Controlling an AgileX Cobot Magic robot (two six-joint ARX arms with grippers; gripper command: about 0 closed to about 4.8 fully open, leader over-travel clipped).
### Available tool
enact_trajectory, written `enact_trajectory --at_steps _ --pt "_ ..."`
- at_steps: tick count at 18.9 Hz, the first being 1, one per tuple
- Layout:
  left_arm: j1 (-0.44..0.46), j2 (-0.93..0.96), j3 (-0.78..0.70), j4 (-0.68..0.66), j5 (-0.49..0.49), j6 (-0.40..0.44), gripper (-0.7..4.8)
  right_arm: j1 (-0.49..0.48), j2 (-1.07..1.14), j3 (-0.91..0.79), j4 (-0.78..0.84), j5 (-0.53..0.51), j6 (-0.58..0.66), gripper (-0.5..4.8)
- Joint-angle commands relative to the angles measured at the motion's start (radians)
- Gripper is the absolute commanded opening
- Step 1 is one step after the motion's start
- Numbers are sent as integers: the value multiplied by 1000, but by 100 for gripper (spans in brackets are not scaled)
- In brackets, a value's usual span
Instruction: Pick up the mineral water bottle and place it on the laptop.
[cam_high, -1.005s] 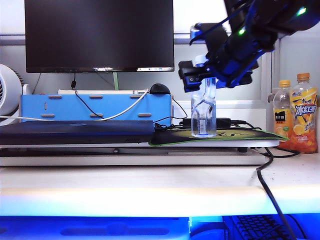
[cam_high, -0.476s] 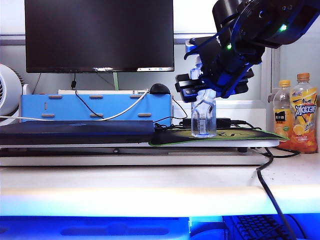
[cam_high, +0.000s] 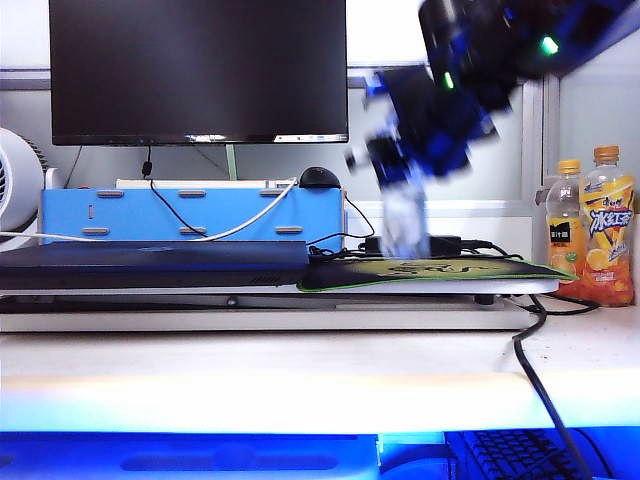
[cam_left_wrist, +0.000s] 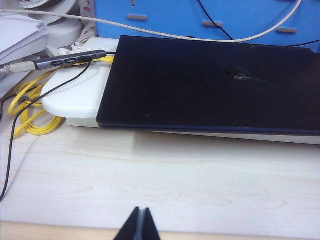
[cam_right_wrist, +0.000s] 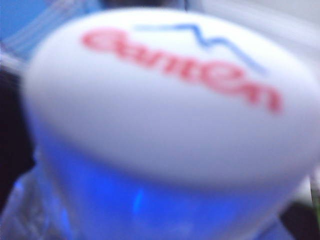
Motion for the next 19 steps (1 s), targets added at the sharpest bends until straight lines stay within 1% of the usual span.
enact_trajectory --at_steps 1,4,6,12,16,19 --pt "0 -2 0 1 3 2 -2 15 -16 194 -4 -206 -10 7" --pt "0 -2 0 1 3 2 -2 68 -2 298 -18 -295 -3 0" --pt "0 -2 0 1 3 2 -2 106 45 344 -26 -315 4 0" --pt "0 -2 0 1 3 1 -2 220 227 470 -51 -315 24 0" --pt "0 -2 0 1 3 1 -2 256 283 481 -53 -304 24 0" --pt "0 -2 0 1 3 1 -2 255 300 481 -63 -304 24 0"
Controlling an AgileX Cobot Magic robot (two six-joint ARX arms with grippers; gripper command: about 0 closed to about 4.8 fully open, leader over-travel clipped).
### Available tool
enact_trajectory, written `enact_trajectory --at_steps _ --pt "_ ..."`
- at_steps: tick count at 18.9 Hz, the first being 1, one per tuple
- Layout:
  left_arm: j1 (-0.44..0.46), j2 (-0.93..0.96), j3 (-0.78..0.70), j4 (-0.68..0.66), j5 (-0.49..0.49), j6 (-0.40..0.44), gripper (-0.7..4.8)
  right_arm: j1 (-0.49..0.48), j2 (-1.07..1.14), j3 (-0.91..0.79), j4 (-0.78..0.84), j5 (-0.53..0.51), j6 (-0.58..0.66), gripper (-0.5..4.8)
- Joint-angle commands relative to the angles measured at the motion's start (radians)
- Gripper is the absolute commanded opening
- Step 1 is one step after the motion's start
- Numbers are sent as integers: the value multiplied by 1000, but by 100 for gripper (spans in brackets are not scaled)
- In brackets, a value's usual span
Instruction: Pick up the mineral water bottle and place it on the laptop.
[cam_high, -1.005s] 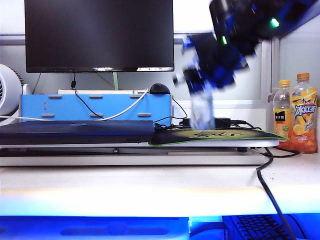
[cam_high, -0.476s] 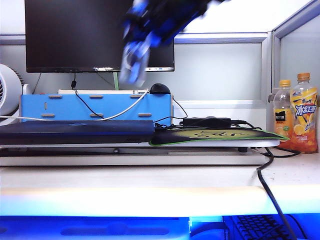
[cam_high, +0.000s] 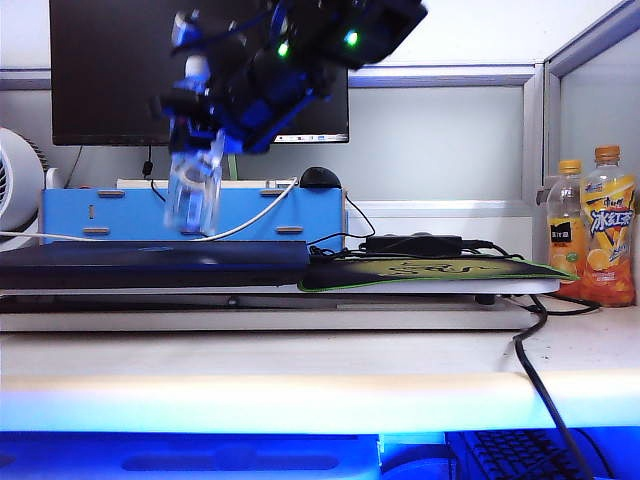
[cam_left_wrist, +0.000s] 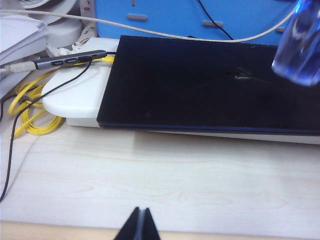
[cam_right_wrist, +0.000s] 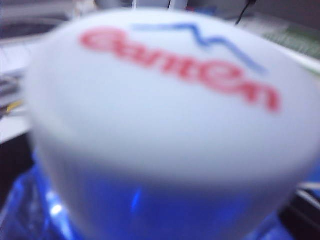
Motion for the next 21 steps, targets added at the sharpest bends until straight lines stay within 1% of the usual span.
enact_trajectory --at_steps 1,2,8,9,10,11,12,18,21 --pt "0 -2 0 1 3 1 -2 -3 -6 13 53 21 2 0" --pt "0 -2 0 1 3 1 -2 -3 -3 13 48 37 1 0" --pt "0 -2 0 1 3 1 -2 -6 12 13 10 39 -6 0" --pt "0 -2 0 1 3 1 -2 -6 12 13 2 39 -8 8" --pt "0 -2 0 1 3 1 -2 -4 12 13 -5 30 -17 143" --pt "0 -2 0 1 3 1 -2 -4 12 13 -3 19 -18 397" --pt "0 -2 0 1 3 2 -2 -4 12 13 3 18 -18 479" --pt "0 -2 0 1 3 1 -2 2 3 33 2 29 -45 479" --pt "0 -2 0 1 3 1 -2 7 3 106 -18 33 -48 479"
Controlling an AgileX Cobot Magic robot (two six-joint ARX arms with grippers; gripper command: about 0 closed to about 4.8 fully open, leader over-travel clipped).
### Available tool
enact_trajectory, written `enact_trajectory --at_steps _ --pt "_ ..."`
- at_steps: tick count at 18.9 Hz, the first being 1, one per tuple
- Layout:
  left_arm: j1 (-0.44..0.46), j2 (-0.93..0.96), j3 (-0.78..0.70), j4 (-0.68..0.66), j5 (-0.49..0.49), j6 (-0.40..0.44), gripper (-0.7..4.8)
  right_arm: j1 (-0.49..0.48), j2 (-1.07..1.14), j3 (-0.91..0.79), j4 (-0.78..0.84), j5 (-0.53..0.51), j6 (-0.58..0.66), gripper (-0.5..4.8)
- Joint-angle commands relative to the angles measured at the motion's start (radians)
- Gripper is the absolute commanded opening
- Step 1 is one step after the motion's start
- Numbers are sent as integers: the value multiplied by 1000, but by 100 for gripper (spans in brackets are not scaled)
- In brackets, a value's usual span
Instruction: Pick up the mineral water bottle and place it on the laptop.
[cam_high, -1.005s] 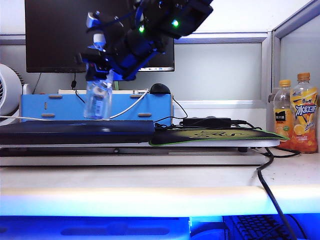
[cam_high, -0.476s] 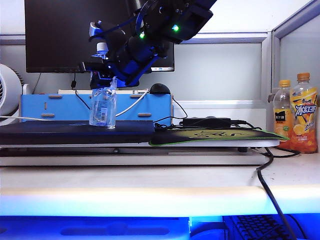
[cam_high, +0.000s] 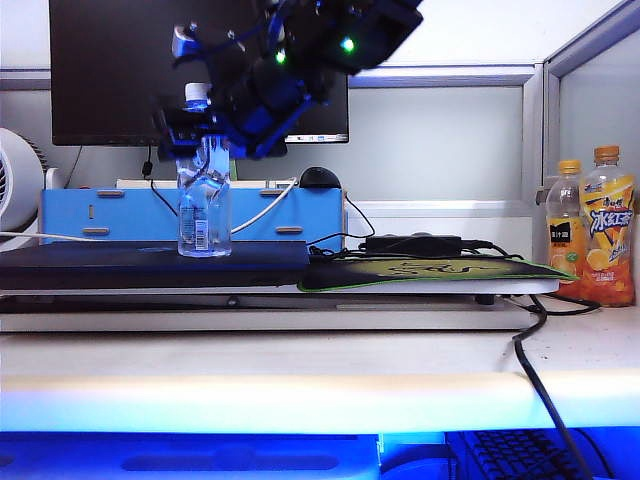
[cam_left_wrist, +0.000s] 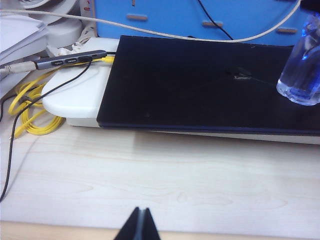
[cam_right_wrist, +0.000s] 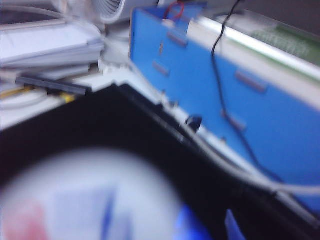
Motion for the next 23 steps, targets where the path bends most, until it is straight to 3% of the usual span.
enact_trajectory --at_steps 1,4,7,8,9,10,13,19,23 --pt "0 -2 0 1 3 2 -2 10 -13 92 13 5 -13 479" --pt "0 -2 0 1 3 1 -2 21 -13 224 -19 41 -24 479" --pt "0 -2 0 1 3 2 -2 21 -31 412 -124 146 -24 479" --pt "0 -2 0 1 3 1 -2 21 -44 448 -159 185 -24 257" --pt "0 -2 0 1 3 1 -2 21 -69 484 -206 218 -31 -26" --pt "0 -2 0 1 3 2 -2 21 -119 522 -265 221 -43 -5" --pt "0 -2 0 1 3 1 -2 20 -329 533 -388 269 -77 -5" --pt "0 -2 0 1 3 1 -2 20 -776 535 -744 269 -118 -5" --pt "0 -2 0 1 3 1 -2 20 -966 534 -965 316 -125 -5"
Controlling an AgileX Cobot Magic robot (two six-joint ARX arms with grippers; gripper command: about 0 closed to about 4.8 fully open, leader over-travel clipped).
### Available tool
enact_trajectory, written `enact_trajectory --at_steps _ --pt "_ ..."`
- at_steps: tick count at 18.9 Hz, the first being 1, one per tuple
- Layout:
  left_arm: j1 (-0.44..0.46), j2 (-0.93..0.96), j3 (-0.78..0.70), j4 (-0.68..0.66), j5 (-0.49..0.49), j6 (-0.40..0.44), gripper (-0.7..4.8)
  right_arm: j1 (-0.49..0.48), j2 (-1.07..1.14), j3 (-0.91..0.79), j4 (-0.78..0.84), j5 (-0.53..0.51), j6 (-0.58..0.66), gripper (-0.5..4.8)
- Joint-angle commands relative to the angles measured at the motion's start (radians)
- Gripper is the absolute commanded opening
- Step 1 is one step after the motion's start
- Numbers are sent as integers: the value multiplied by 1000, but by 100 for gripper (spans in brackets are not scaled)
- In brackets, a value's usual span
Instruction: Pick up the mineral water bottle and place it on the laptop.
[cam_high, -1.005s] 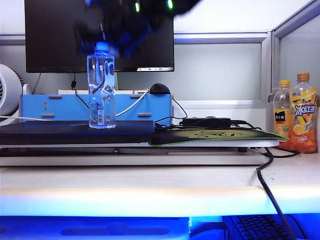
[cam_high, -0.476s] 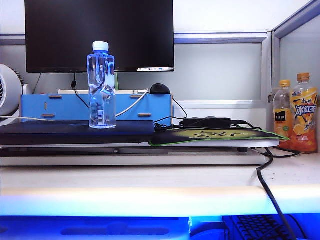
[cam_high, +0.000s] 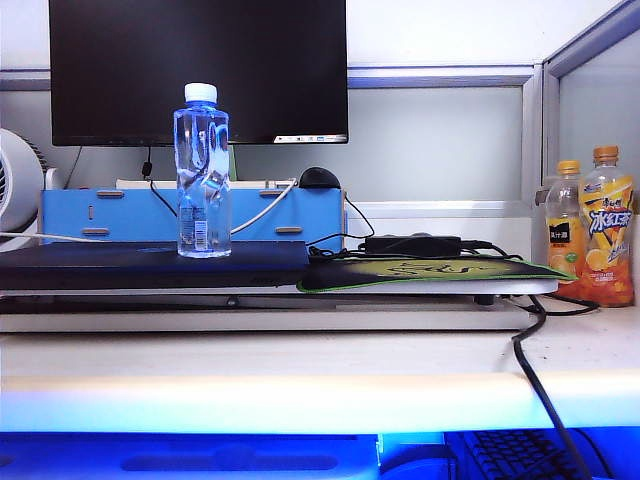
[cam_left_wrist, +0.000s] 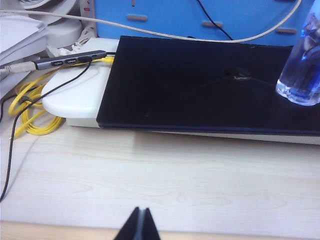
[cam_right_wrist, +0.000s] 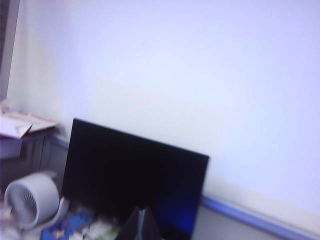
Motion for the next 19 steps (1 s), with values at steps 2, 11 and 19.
enact_trajectory --at_steps 2,11,19 --pt "0 -2 0 1 3 2 -2 0 -159 0 -232 119 -5 -5" --pt "0 -2 0 1 3 1 -2 2 -397 -241 -502 283 30 -5" --pt "0 -2 0 1 3 2 -2 -146 -736 -1247 337 238 26 30"
